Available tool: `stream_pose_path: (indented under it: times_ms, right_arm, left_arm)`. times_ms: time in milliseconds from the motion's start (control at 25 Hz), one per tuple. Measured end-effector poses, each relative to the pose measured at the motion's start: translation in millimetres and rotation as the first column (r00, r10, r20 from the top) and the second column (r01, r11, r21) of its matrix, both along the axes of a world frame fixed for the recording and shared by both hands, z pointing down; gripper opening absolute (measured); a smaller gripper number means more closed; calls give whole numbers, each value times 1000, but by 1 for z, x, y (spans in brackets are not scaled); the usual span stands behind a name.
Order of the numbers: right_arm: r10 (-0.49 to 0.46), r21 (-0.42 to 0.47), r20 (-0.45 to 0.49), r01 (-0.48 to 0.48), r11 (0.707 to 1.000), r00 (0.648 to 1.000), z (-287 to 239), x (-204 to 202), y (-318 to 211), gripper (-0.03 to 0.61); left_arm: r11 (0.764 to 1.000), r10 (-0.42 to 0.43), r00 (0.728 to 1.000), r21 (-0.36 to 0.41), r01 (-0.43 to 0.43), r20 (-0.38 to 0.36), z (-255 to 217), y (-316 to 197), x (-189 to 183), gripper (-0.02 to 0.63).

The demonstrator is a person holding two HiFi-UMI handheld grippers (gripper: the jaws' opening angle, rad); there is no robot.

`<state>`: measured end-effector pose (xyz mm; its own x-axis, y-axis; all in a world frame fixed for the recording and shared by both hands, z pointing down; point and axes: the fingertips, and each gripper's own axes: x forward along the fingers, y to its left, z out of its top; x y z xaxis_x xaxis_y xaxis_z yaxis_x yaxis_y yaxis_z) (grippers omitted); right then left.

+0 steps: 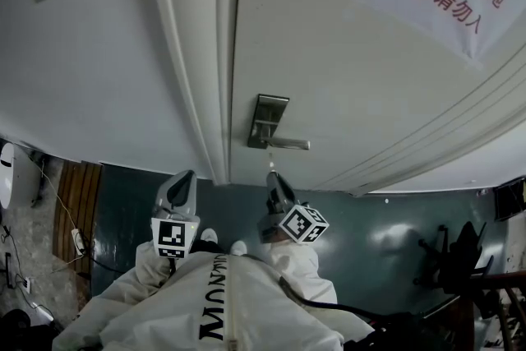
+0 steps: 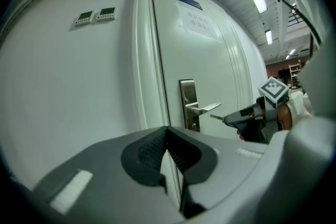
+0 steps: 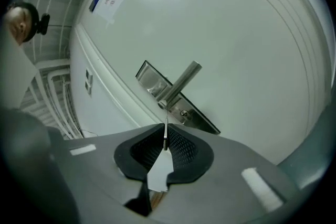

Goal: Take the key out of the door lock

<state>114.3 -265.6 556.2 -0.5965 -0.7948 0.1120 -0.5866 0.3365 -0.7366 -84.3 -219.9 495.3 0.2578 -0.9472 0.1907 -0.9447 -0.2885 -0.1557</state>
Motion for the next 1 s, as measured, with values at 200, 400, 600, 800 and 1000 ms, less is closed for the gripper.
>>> stream_pose_path:
  times_ms: [200,400,600,800,1000]
  right_arm:
    - [17,87,-170,-3,996,985,-13,4,5,23]
    - [63,165,-360,-3,986,931,-22,8,10,22]
    - [126,258,-542,21,966,831,-33,12,17,22]
    - [183,332,-657,62,941,731,-41,12,24,23]
    - [177,333,-644,64,941,744,-44,17,33,23]
  left_arm:
    - [1000,8,1000,-2,-8,-1,0,-3,3,0]
    - [1000,8,1000,-11,-8,-7,2,-4,3,0]
    - [1000,2,1000,-16,-2,-5,4,-6,2,0]
    - [1000,-7,1000,-28,7,1,7,-5,2,0]
    - [1000,-24,1000,-14,24,5,1,3,5,0]
